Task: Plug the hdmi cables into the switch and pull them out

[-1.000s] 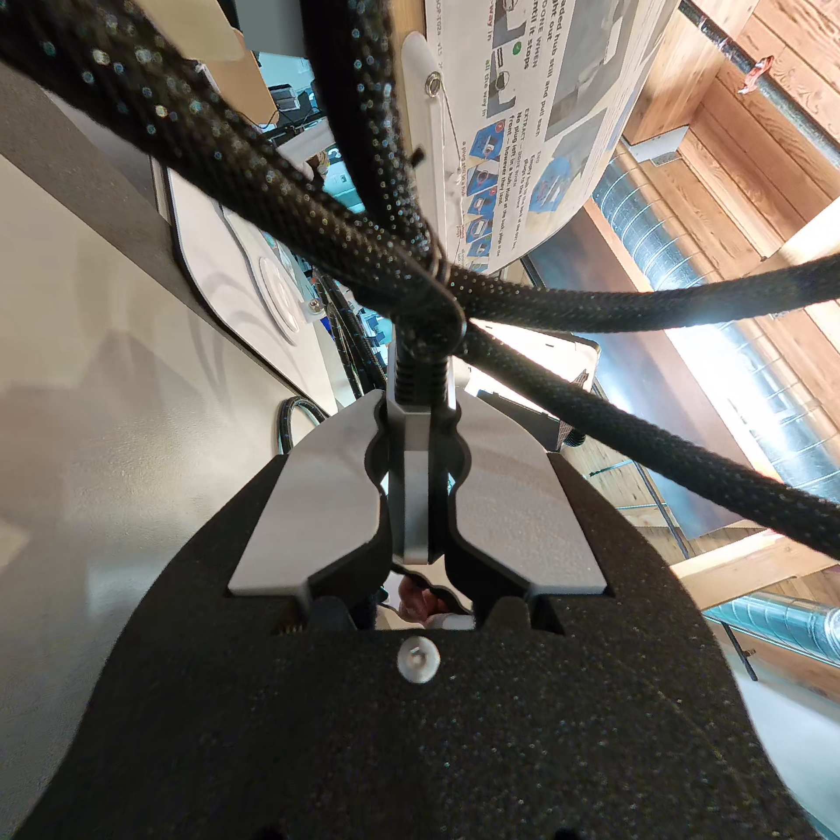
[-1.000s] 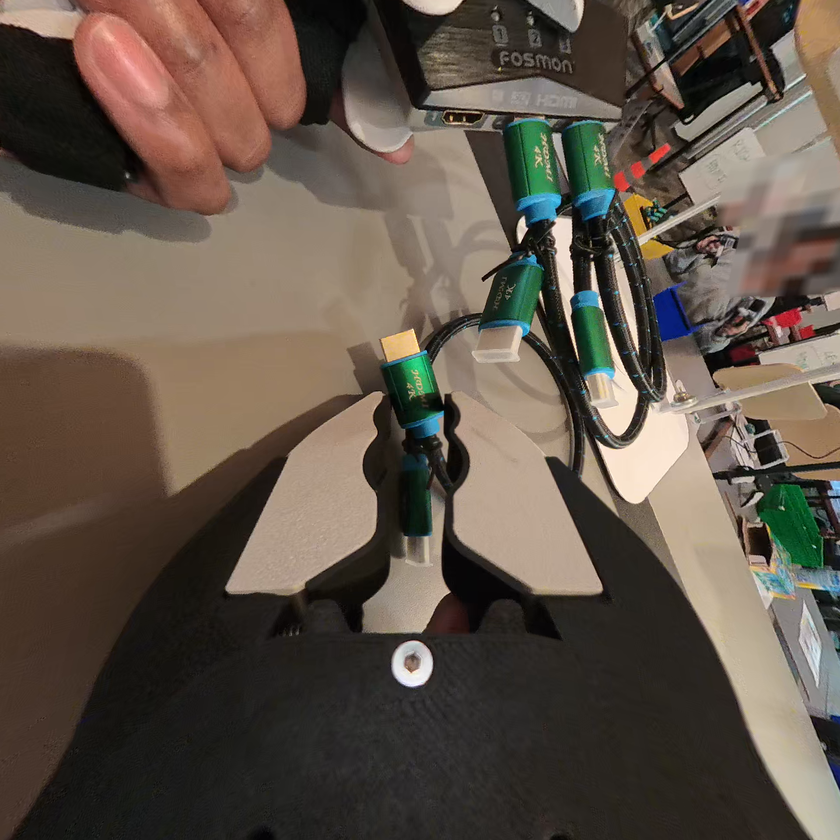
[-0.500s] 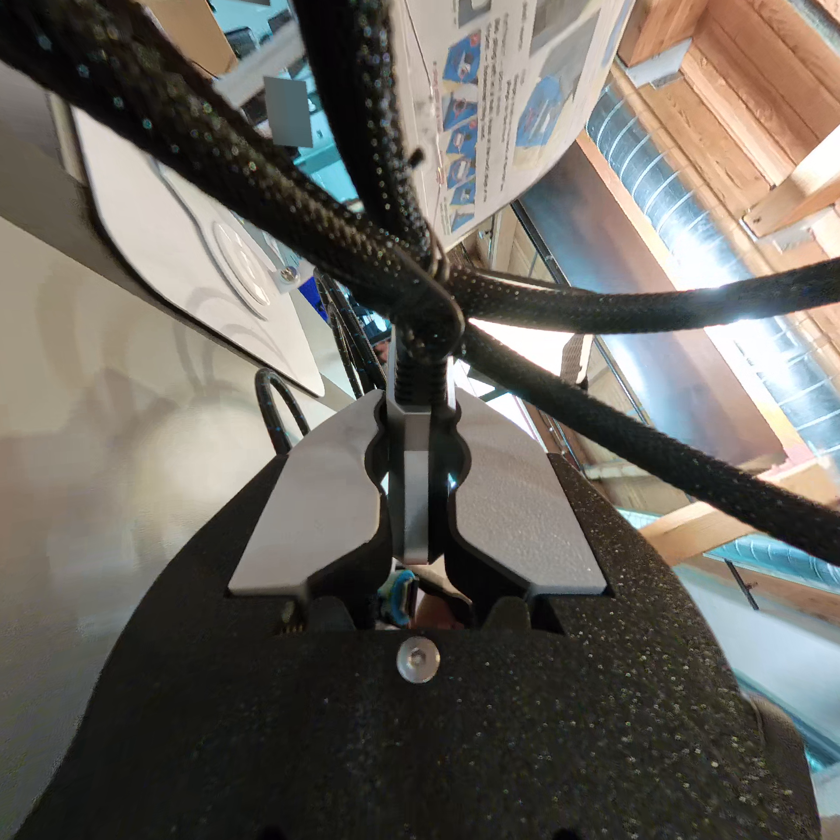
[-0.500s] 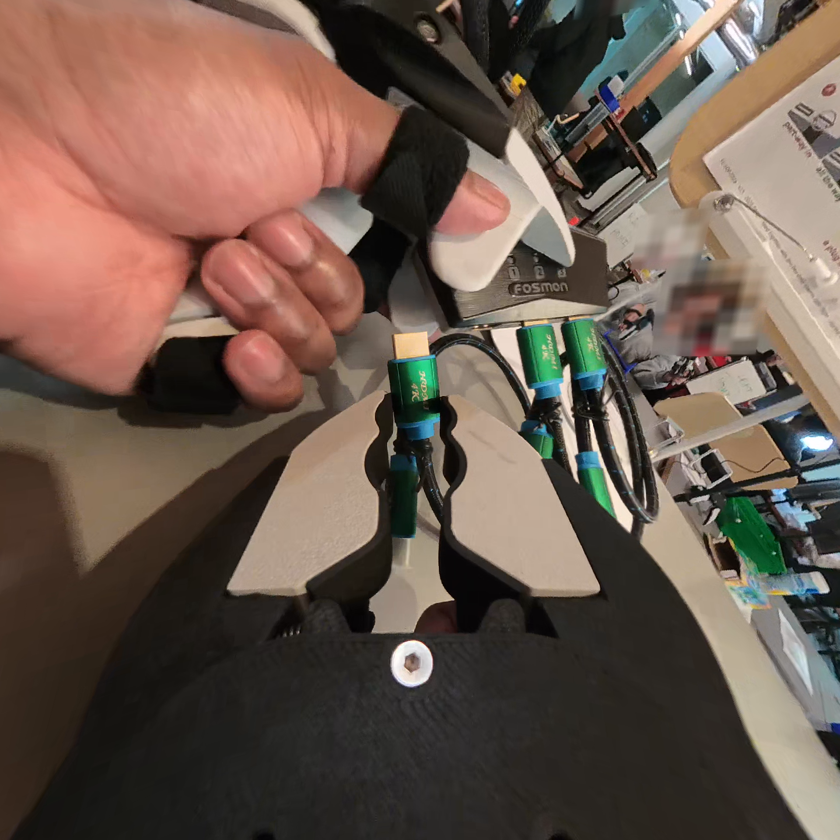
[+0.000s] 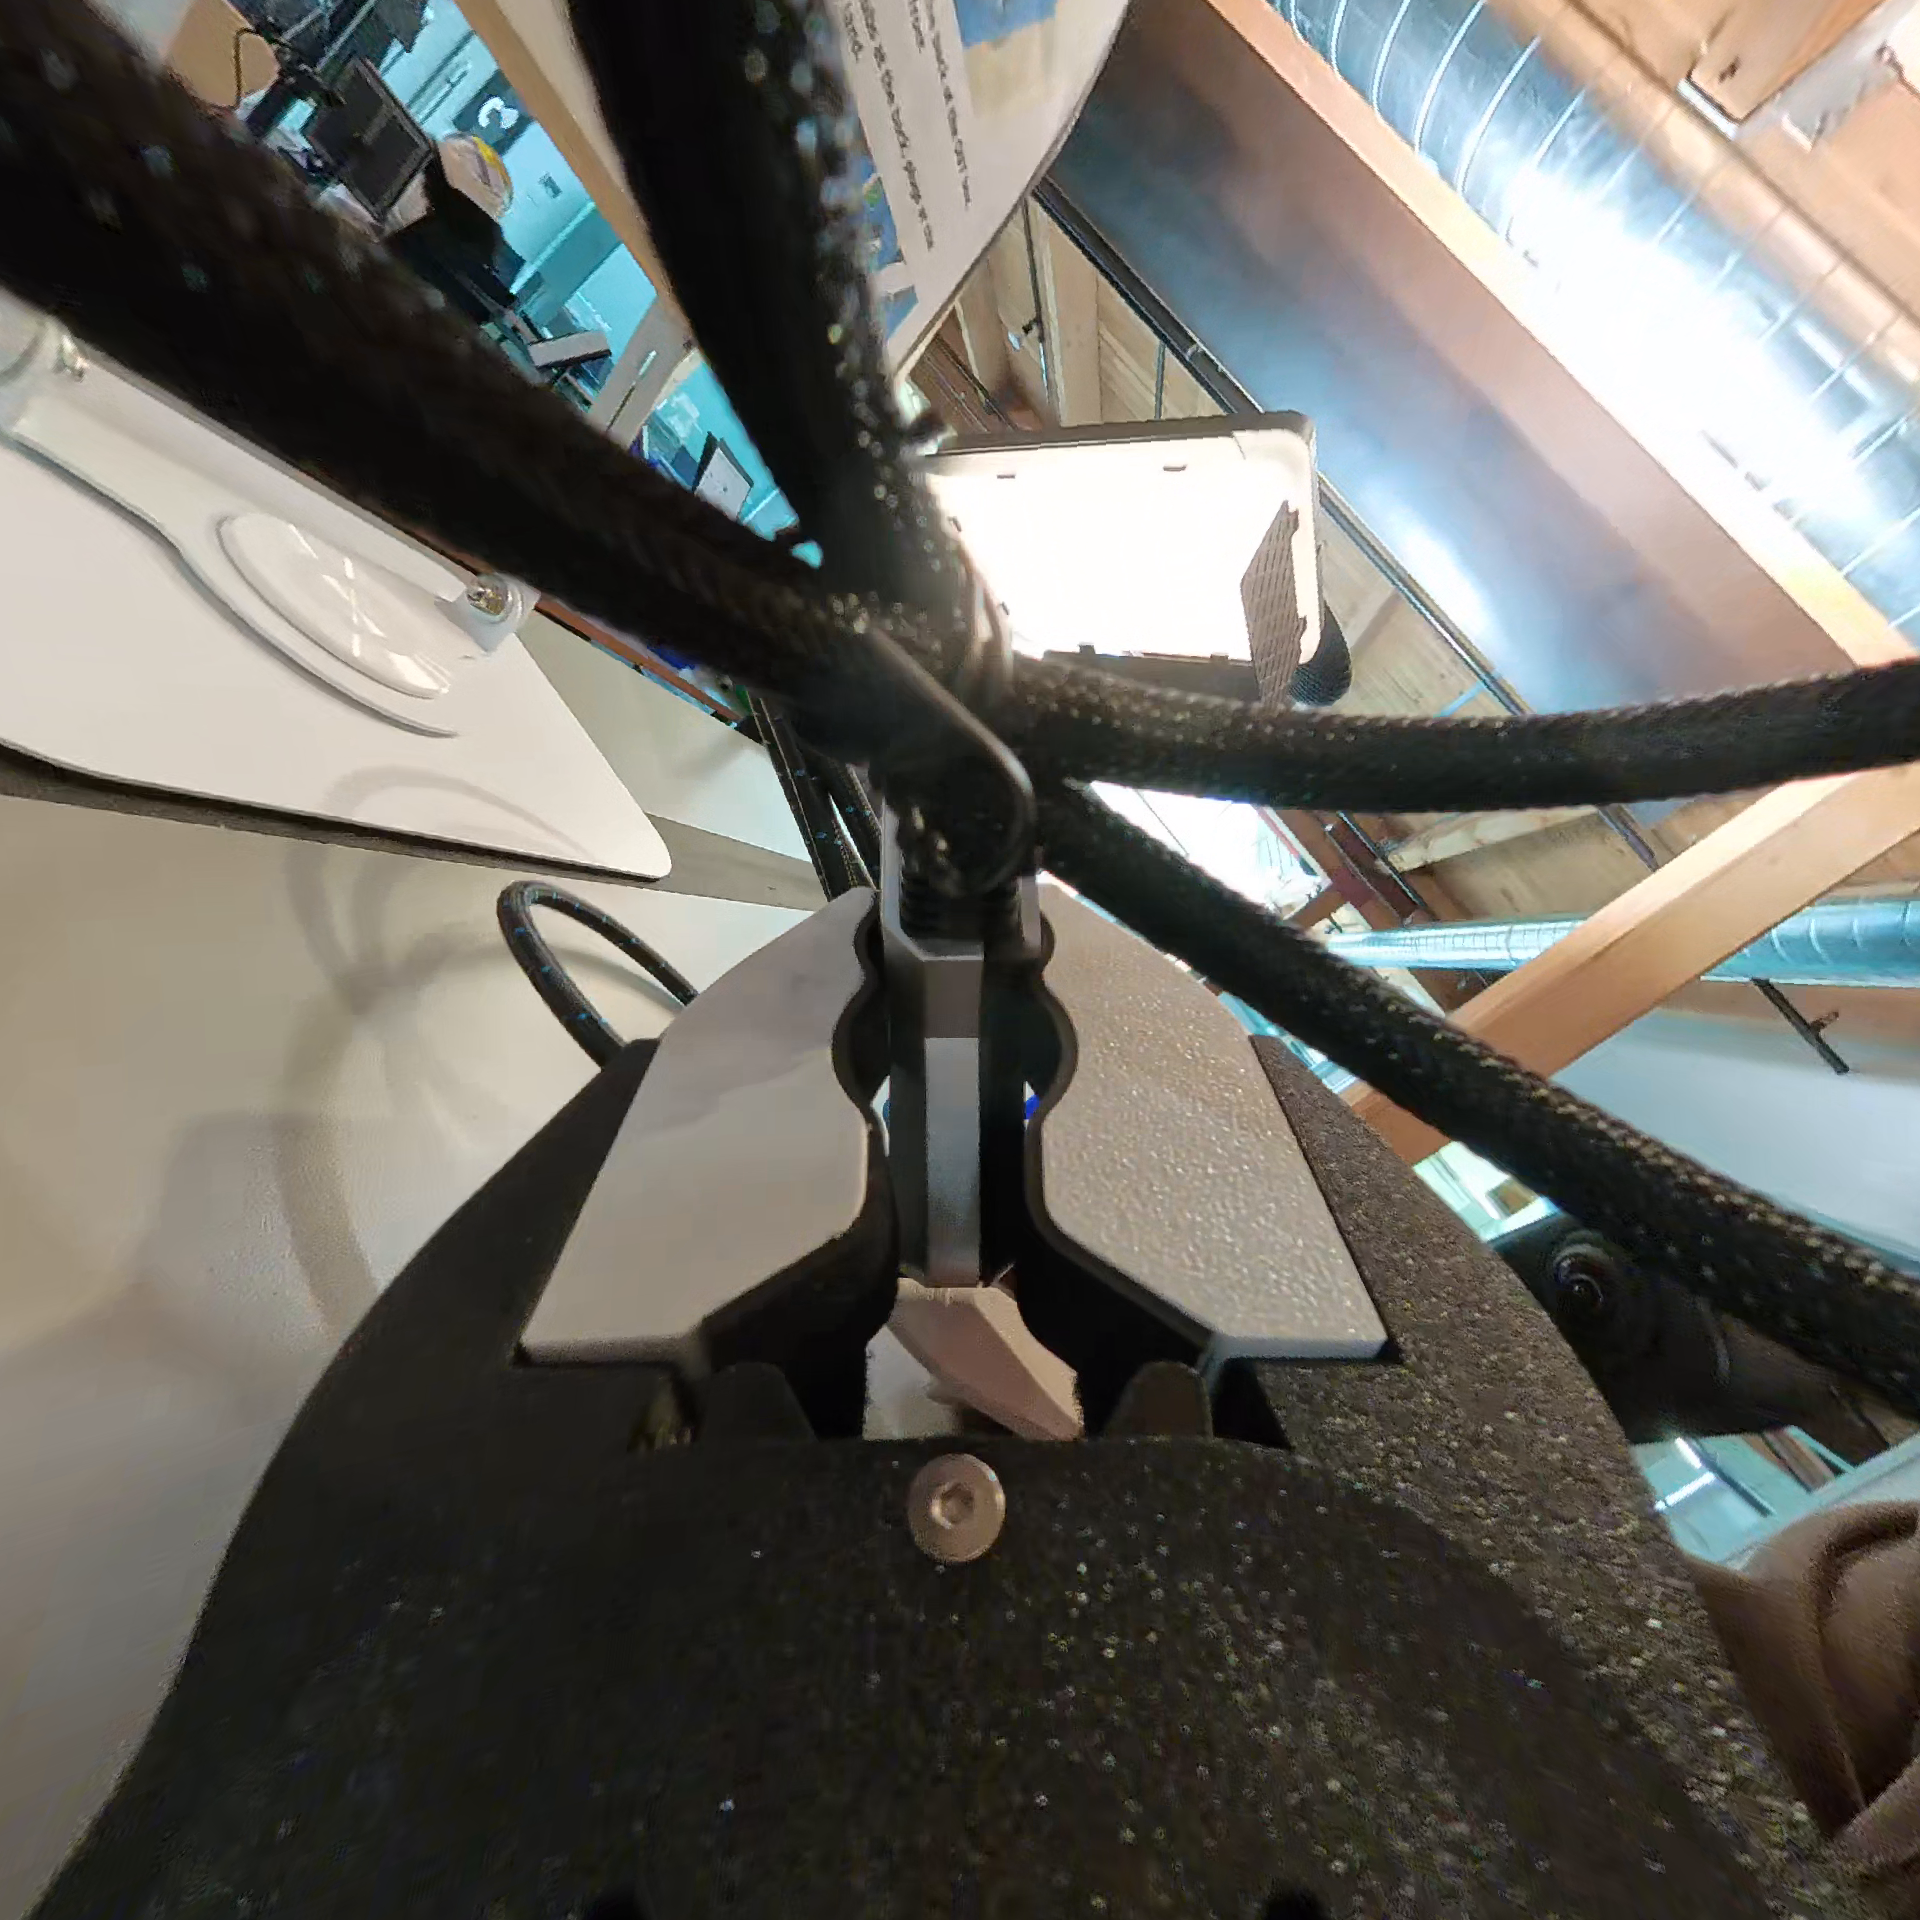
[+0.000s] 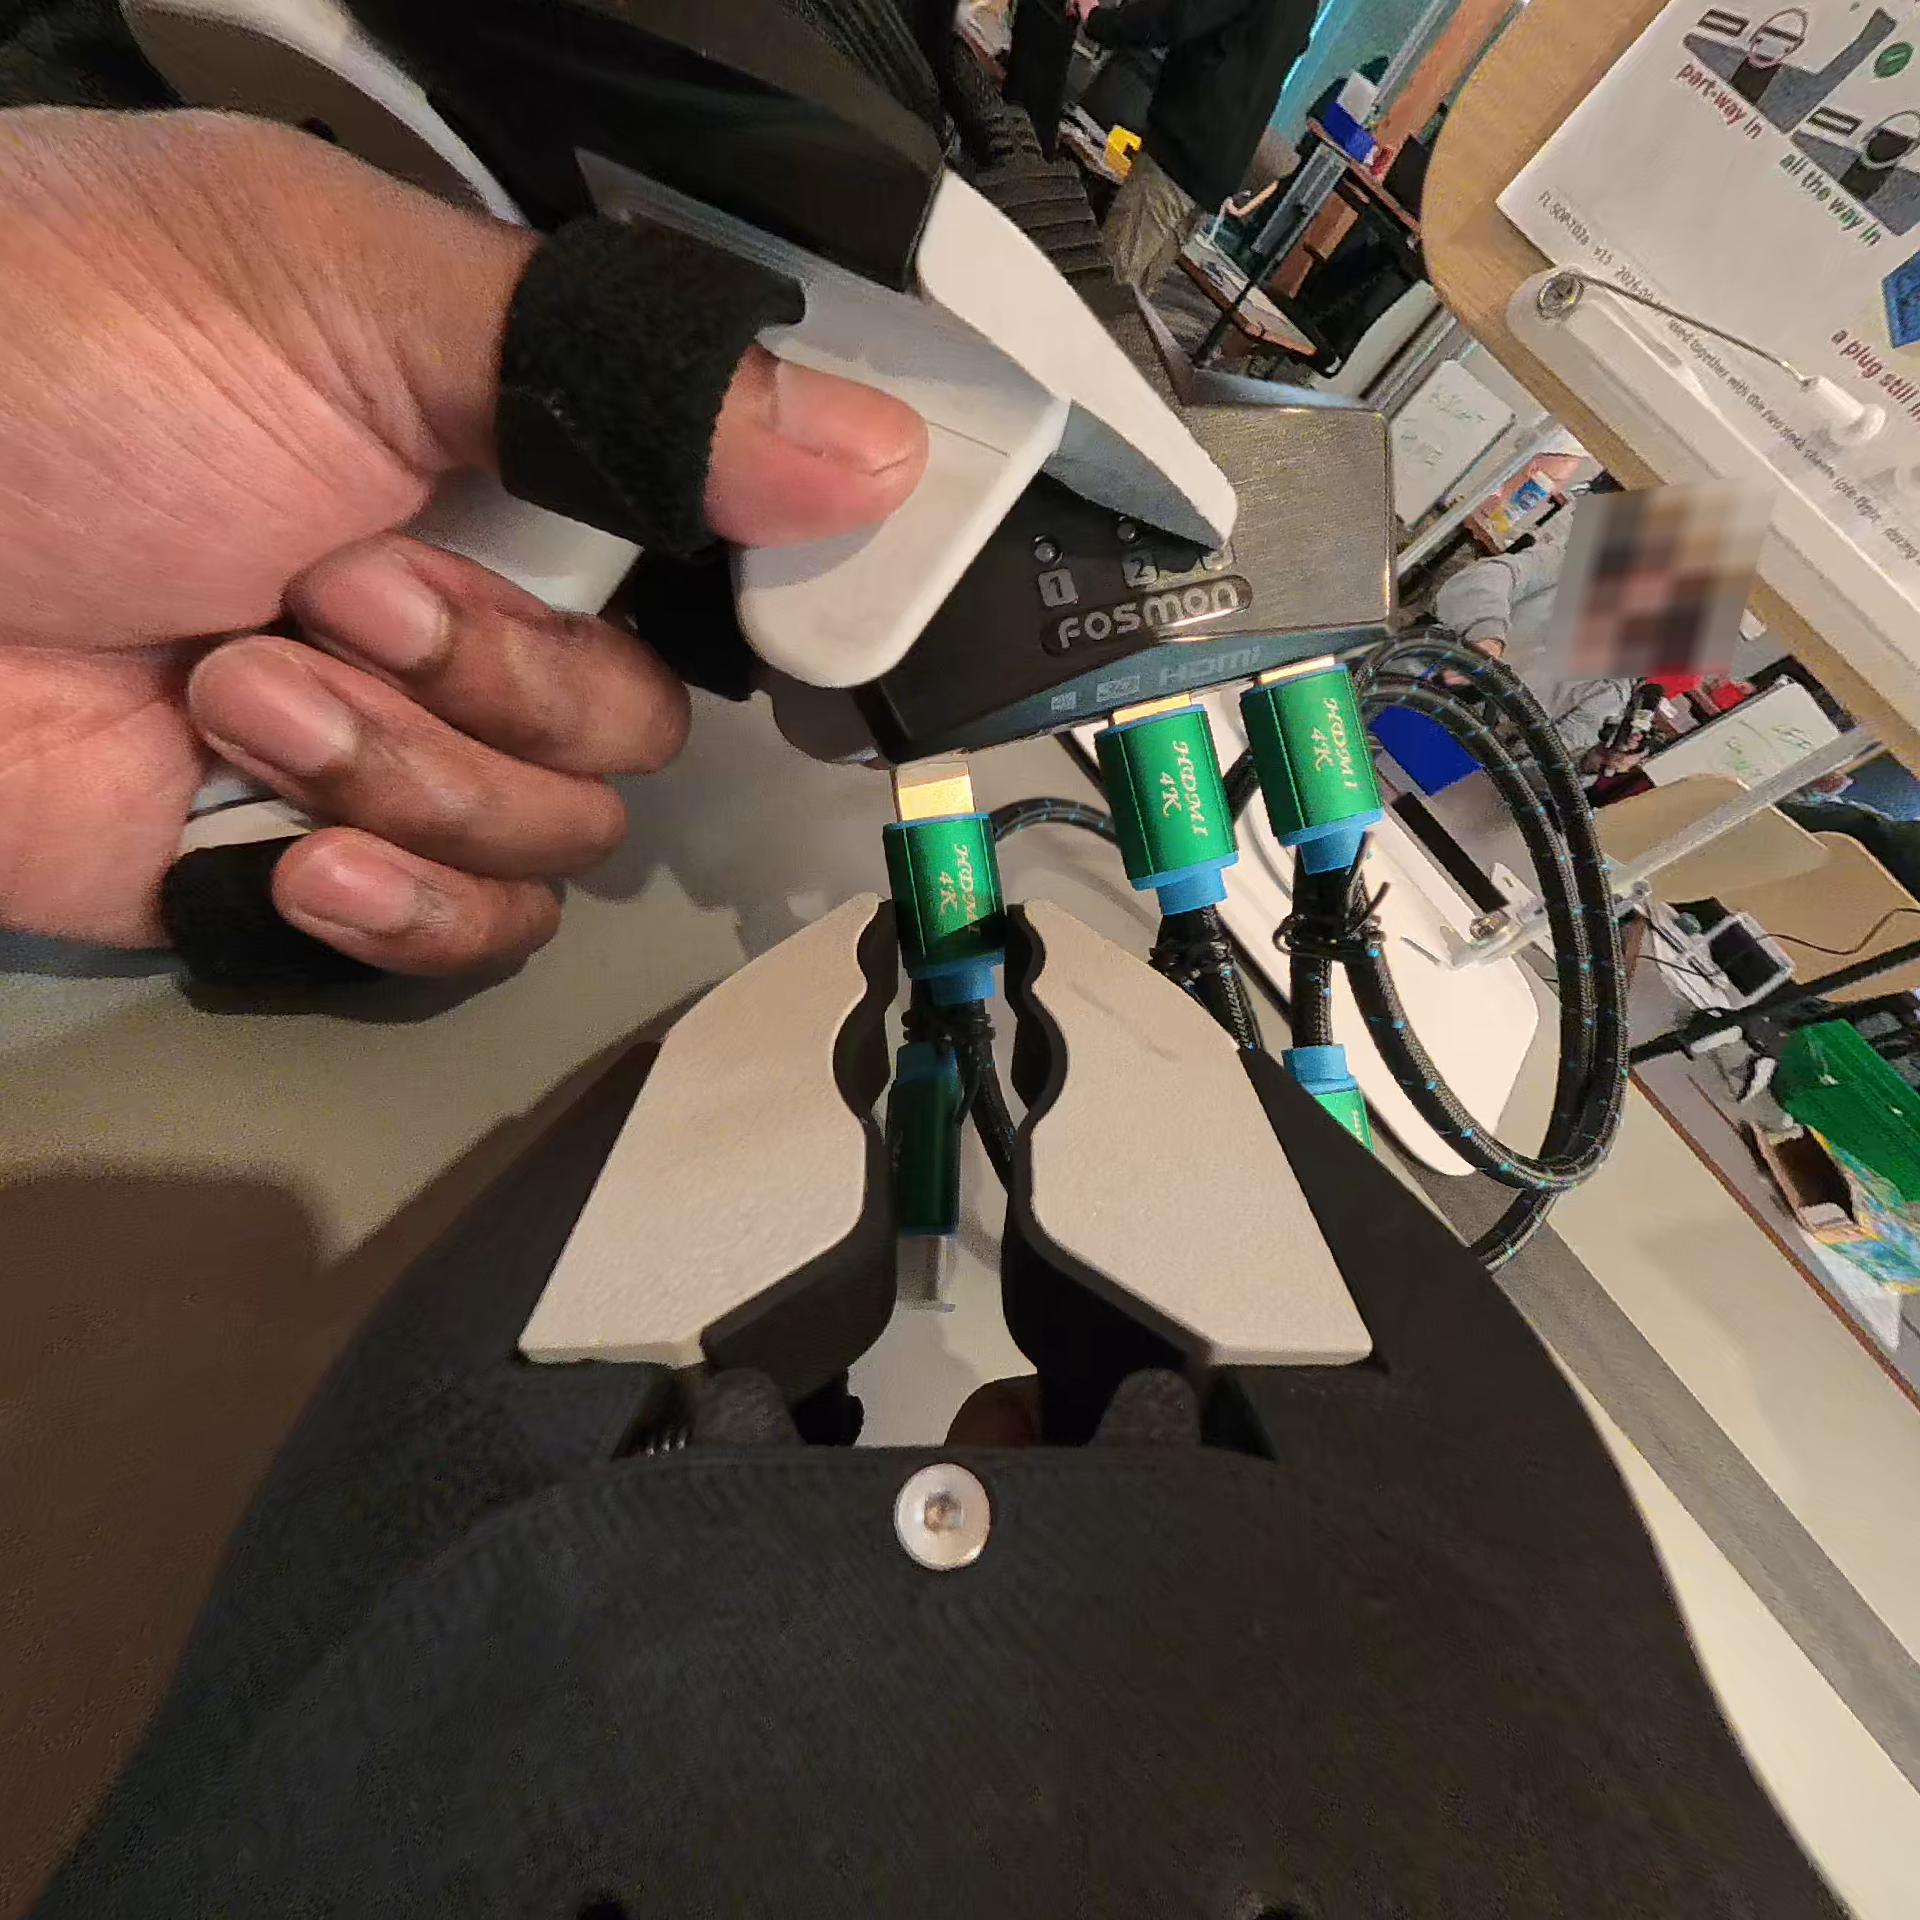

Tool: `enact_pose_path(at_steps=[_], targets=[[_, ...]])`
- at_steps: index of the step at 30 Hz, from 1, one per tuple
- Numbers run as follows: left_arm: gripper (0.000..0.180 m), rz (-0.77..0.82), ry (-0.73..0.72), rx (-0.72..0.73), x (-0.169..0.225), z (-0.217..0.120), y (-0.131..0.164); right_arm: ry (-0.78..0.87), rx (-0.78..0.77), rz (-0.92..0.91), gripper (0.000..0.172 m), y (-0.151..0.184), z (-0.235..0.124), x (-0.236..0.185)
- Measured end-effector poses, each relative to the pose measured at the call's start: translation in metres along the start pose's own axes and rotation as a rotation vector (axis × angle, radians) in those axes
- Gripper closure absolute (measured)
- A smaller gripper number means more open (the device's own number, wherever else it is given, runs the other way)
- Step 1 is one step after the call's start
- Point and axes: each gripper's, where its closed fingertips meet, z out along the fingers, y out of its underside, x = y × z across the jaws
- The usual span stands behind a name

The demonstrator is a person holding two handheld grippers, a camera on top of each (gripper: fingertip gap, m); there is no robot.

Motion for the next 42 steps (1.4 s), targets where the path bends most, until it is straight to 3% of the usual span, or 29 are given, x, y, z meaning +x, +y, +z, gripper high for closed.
enact_pose_path(at_steps=[8, 16, 22, 27, 42], targets=[[0.158, 0.058, -0.01, -0.029, 0.003, 0.002, 0.005, 0.048, 0.052, 0.012, 0.154, -0.007, -0.008, 0.014], [0.158, -0.016, 0.023, 0.047, 0.001, -0.007, -0.007, 0.1, 0.209, -0.094, 0.157, -0.029, -0.021, 0.014], [0.158, -0.115, 0.083, 0.058, 0.002, -0.009, -0.008, 0.134, 0.18, -0.255, 0.159, -0.028, -0.017, 0.004], [0.159, -0.264, 0.085, 0.053, -0.006, -0.011, -0.006, 0.223, 0.141, -0.514, 0.161, -0.024, -0.012, -0.002], [0.159, -0.415, -0.015, 0.027, -0.023, -0.021, 0.003, 0.201, 0.285, -0.734, 0.164, -0.034, -0.019, -0.02]])
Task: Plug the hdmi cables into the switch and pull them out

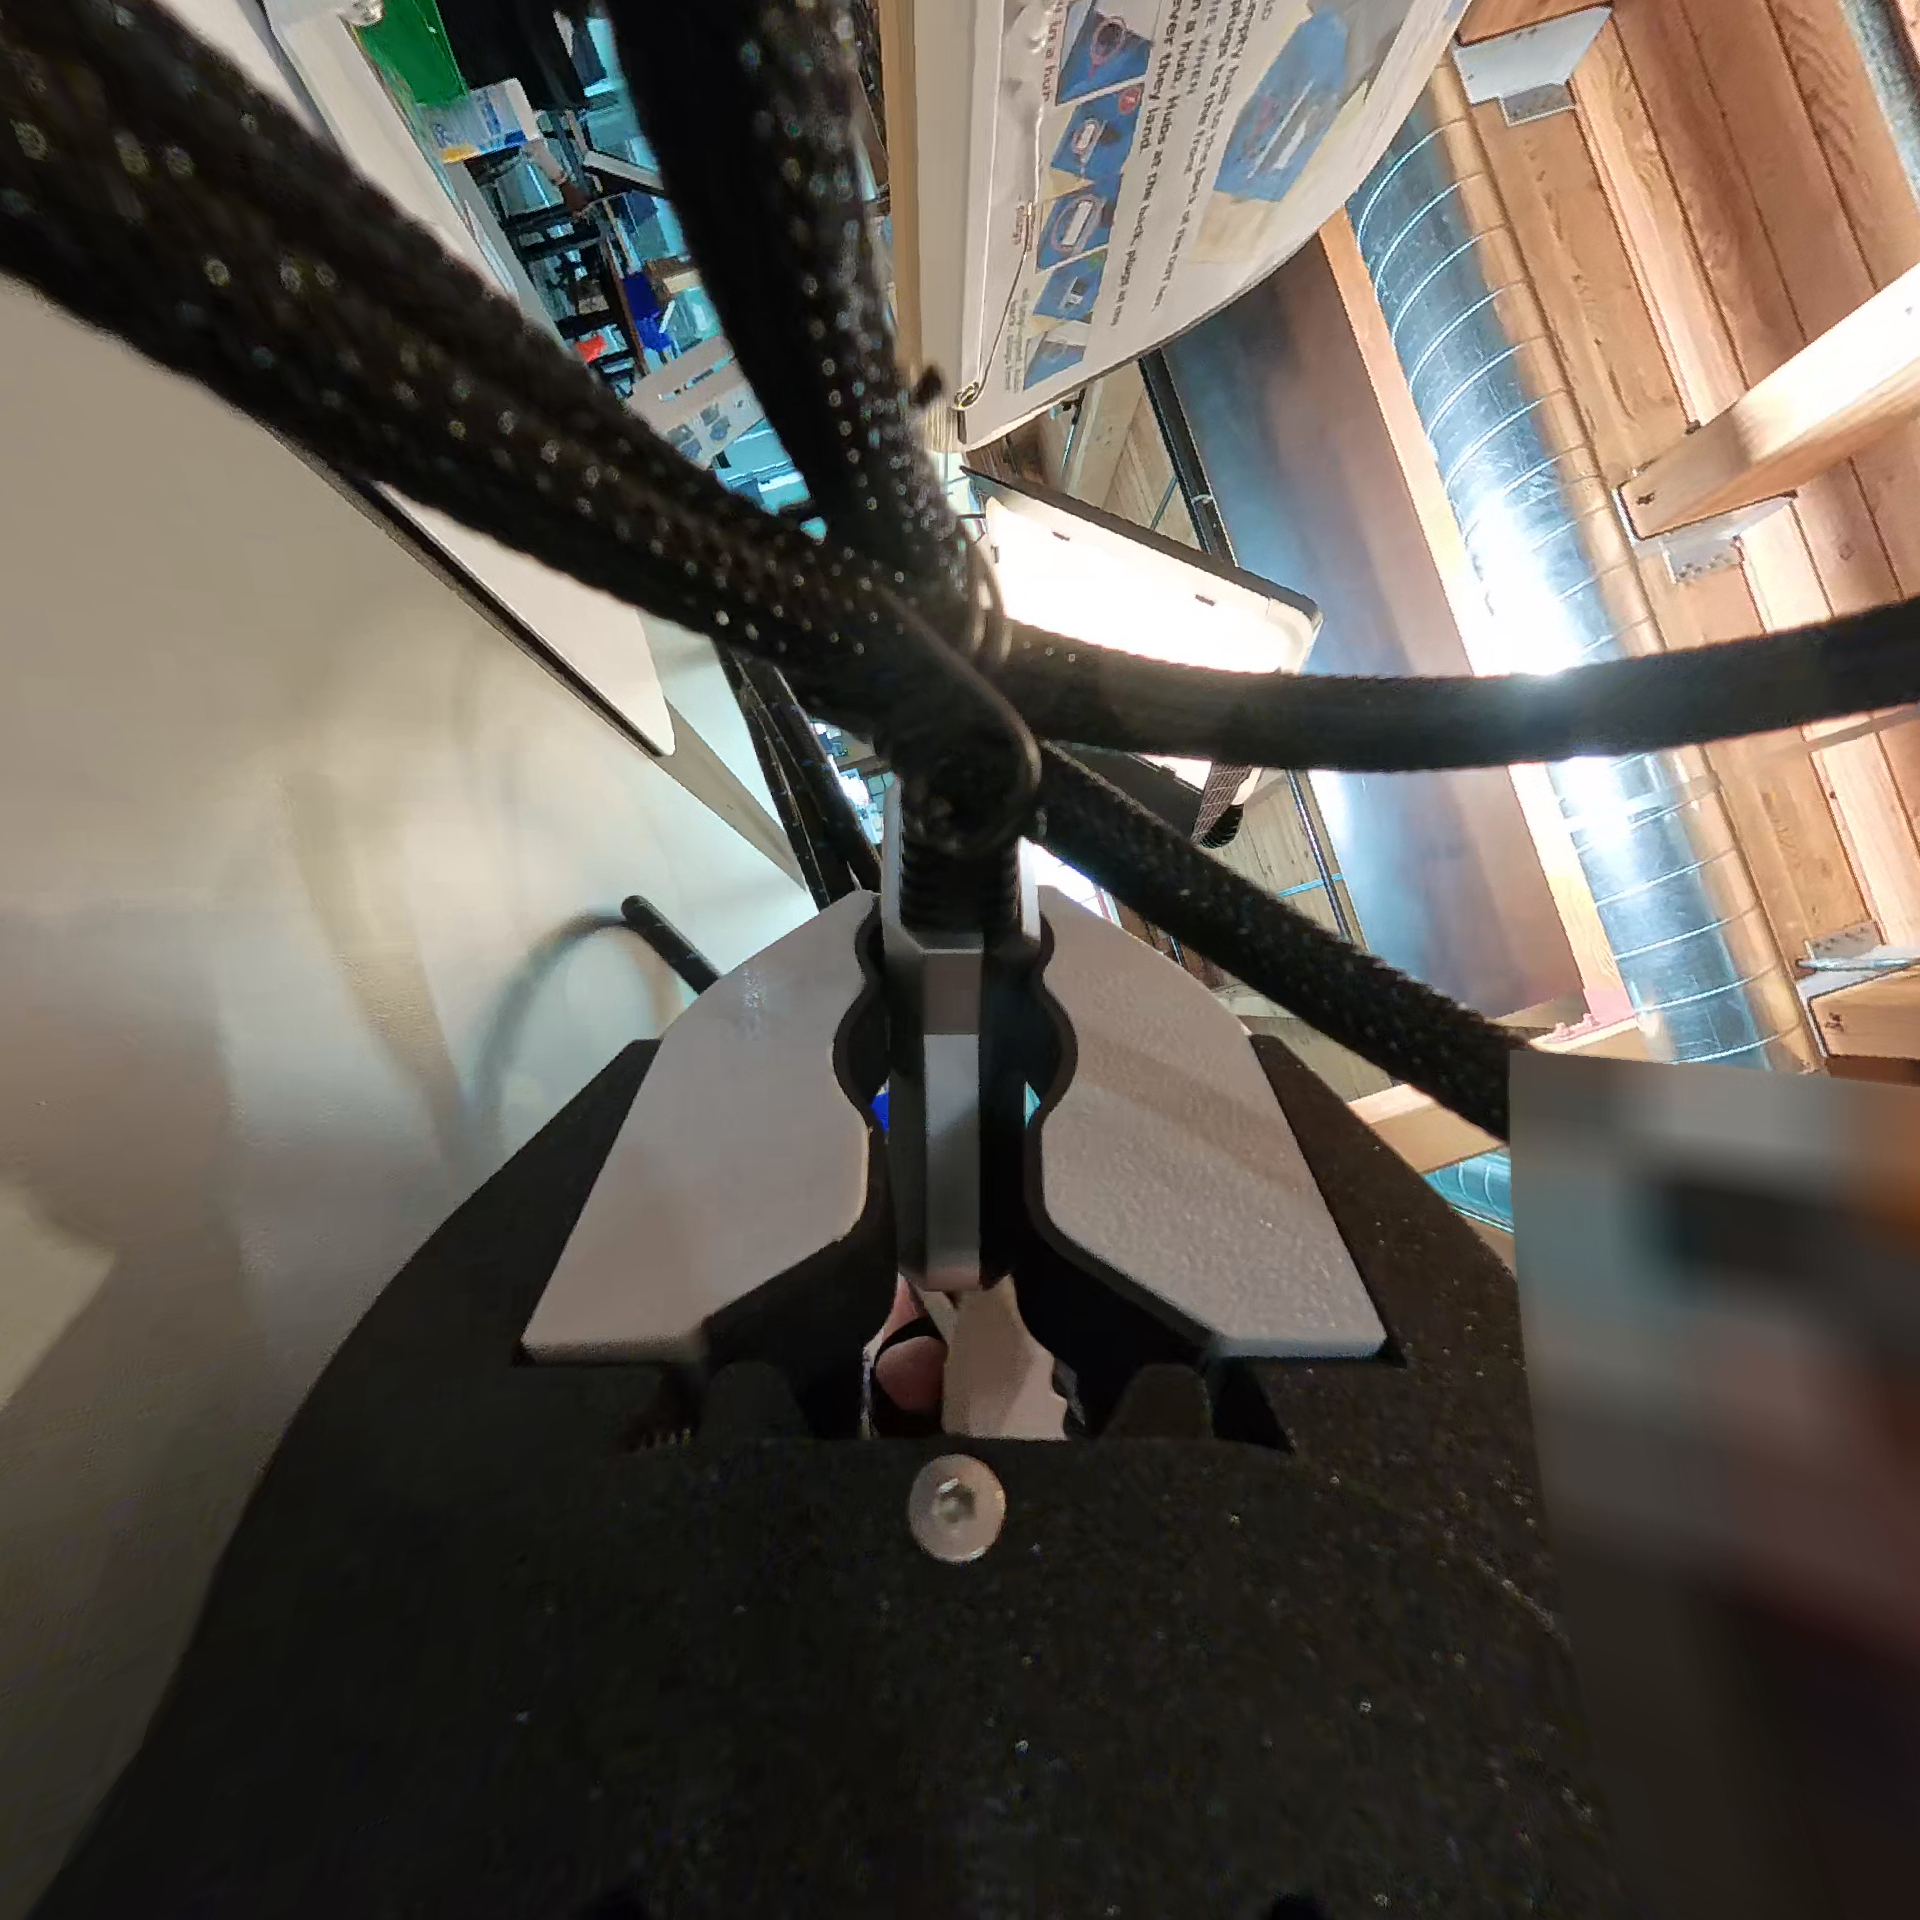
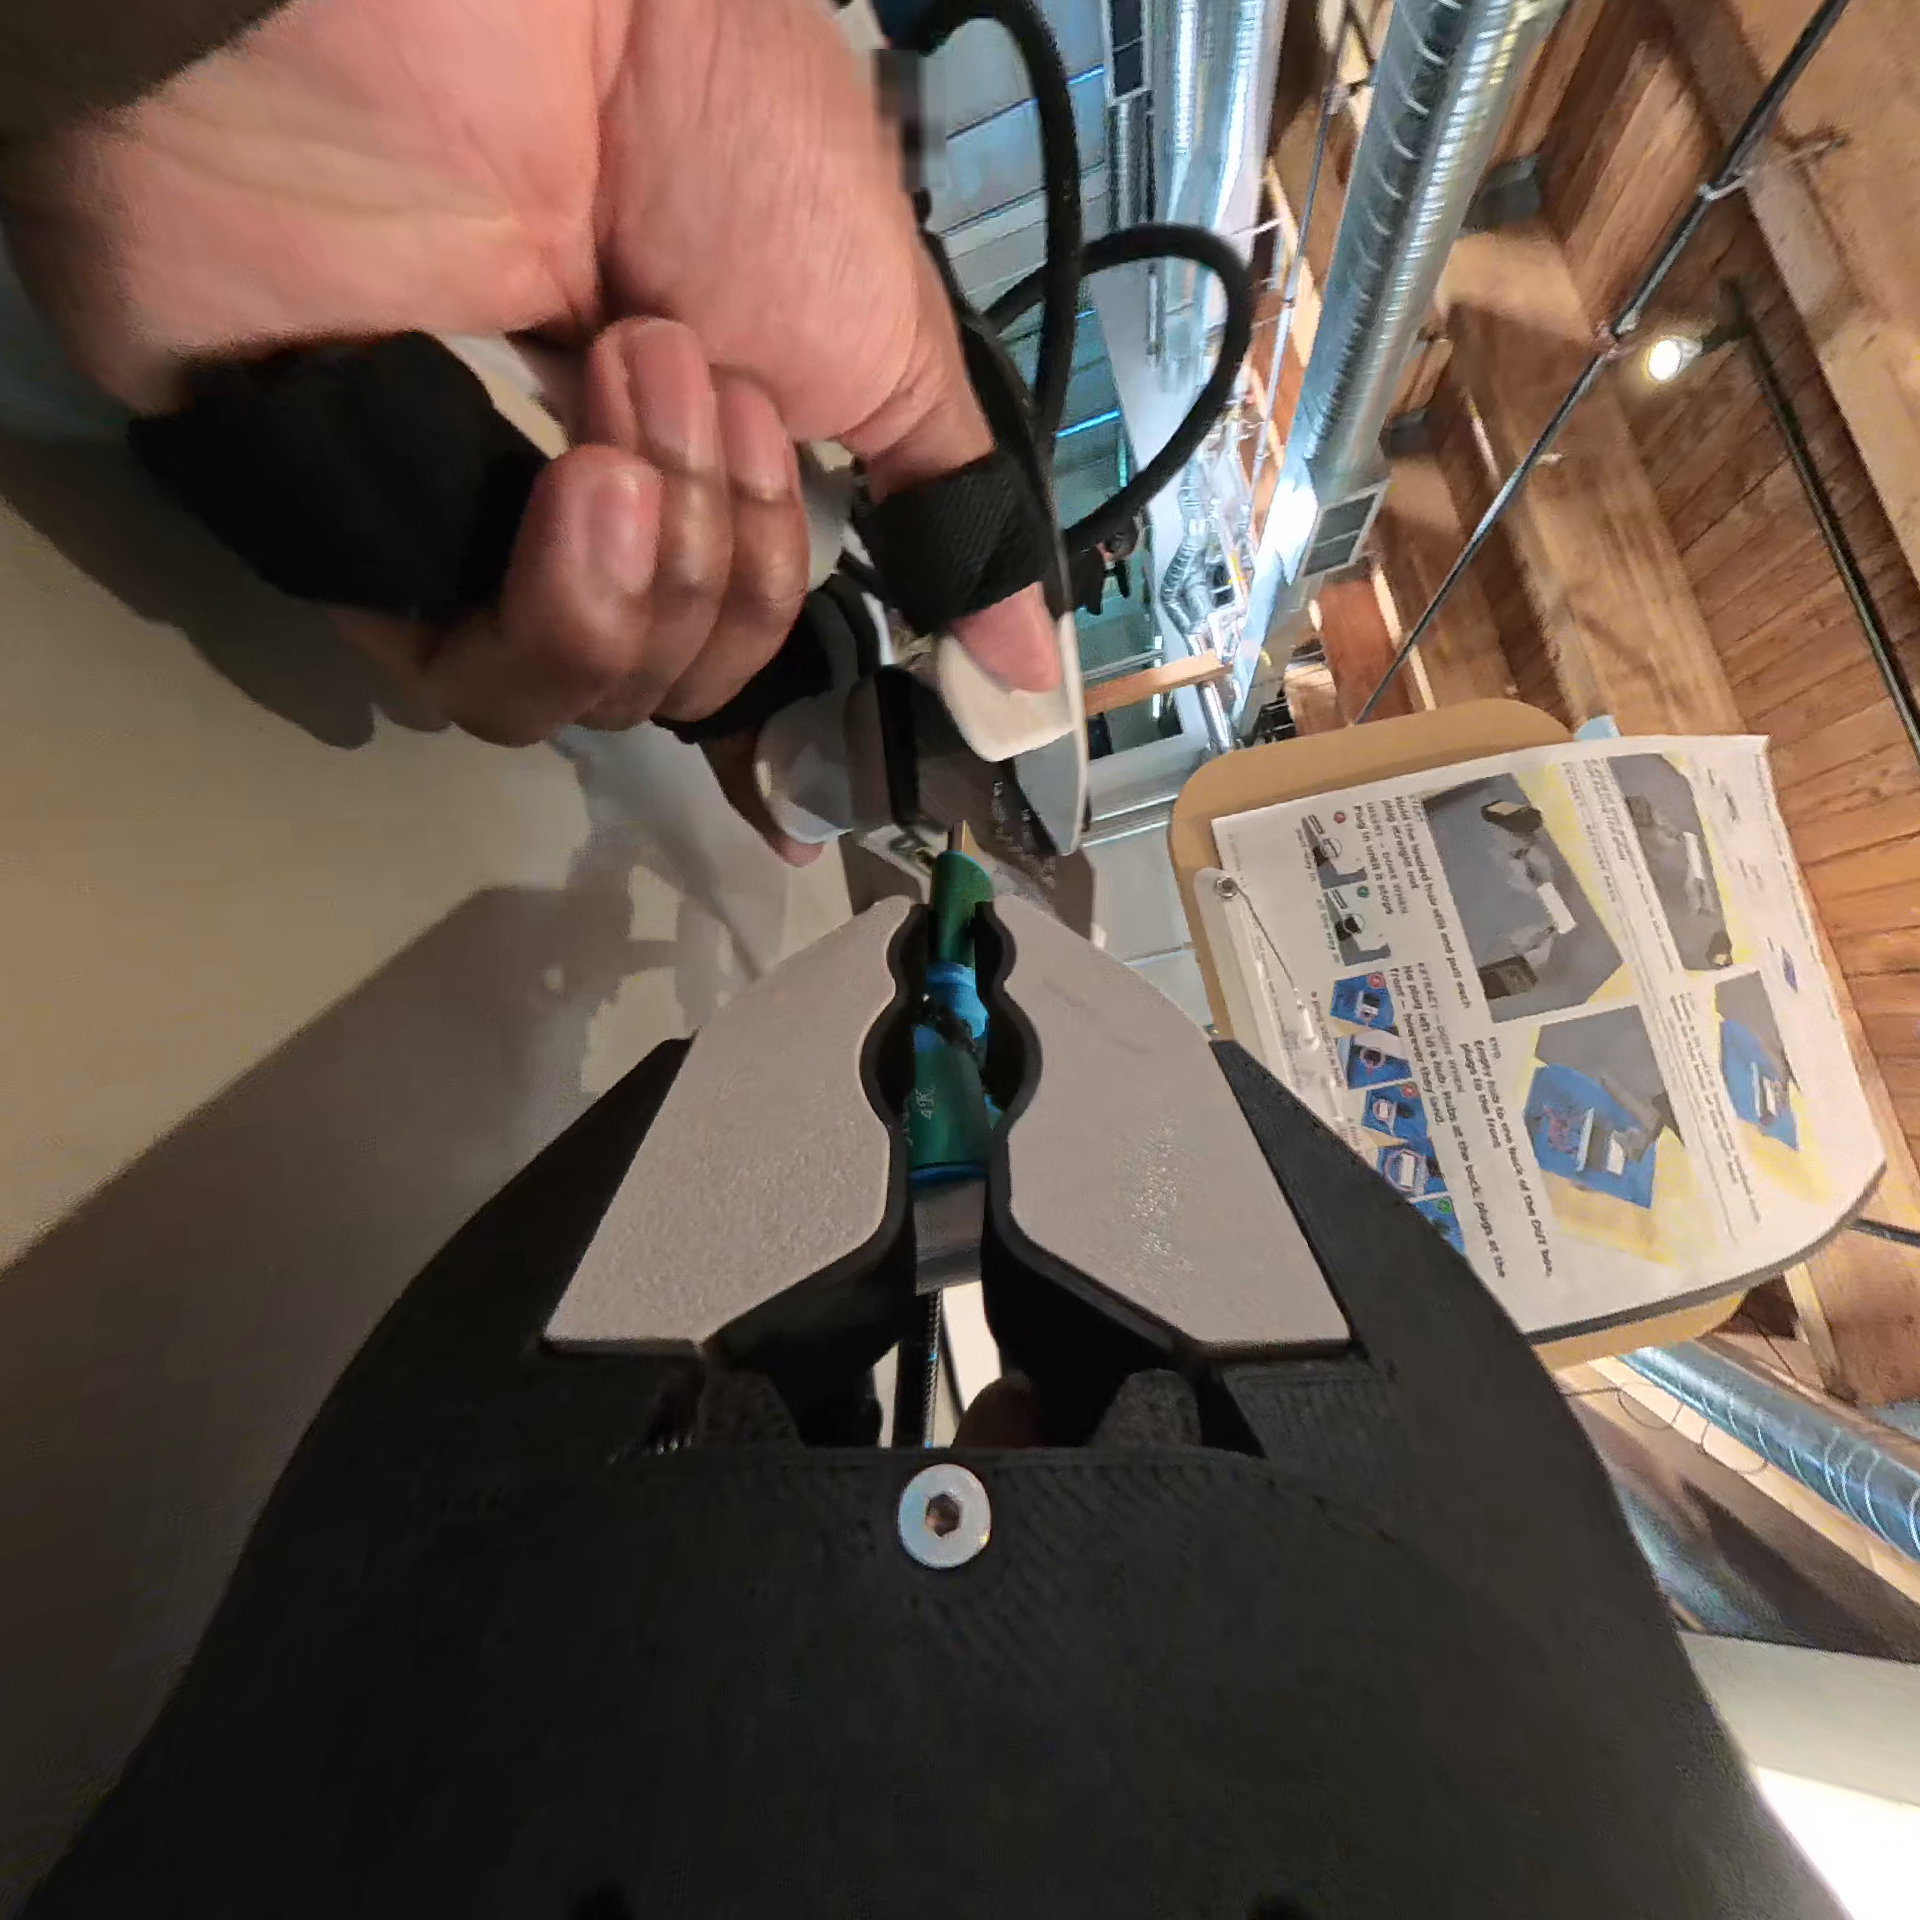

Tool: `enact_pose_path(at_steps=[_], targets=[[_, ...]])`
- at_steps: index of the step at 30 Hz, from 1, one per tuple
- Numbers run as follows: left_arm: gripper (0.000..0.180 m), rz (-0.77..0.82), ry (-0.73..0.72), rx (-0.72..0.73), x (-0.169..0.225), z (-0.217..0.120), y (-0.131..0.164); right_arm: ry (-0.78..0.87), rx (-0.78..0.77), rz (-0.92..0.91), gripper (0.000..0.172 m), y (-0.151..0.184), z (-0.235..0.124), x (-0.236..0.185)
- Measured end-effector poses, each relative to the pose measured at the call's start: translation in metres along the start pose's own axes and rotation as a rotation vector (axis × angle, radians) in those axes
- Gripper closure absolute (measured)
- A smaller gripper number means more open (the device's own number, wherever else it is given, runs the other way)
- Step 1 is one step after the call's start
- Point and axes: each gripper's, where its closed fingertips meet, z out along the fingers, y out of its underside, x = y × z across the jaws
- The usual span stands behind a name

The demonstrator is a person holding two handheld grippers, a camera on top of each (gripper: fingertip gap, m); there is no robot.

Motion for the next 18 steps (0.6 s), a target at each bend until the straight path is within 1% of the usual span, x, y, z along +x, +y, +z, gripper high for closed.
enact_pose_path(at_steps=[2, 6, 12, 15, 18], targets=[[0.159, -0.008, 0.009, -0.007, 0.001, -0.001, 0.002, -0.029, -0.016, -0.033, 0.164, 0.003, 0.002, -0.008], [0.158, -0.039, 0.012, -0.019, 0.001, -0.005, 0.004, -0.039, 0.002, -0.057, 0.164, -0.001, 0.002, -0.011], [0.159, -0.054, -0.042, -0.062, -0.006, -0.008, 0.01, -0.05, 0.047, -0.144, 0.166, -0.004, -0.001, -0.017], [0.158, -0.043, -0.061, -0.068, -0.007, -0.008, 0.012, -0.067, 0.054, -0.15, 0.172, -0.006, -0.001, -0.02], [0.158, -0.037, -0.065, -0.098, -0.007, -0.003, 0.02, -0.094, 0.042, -0.153, 0.172, -0.004, 0.0, -0.026]])
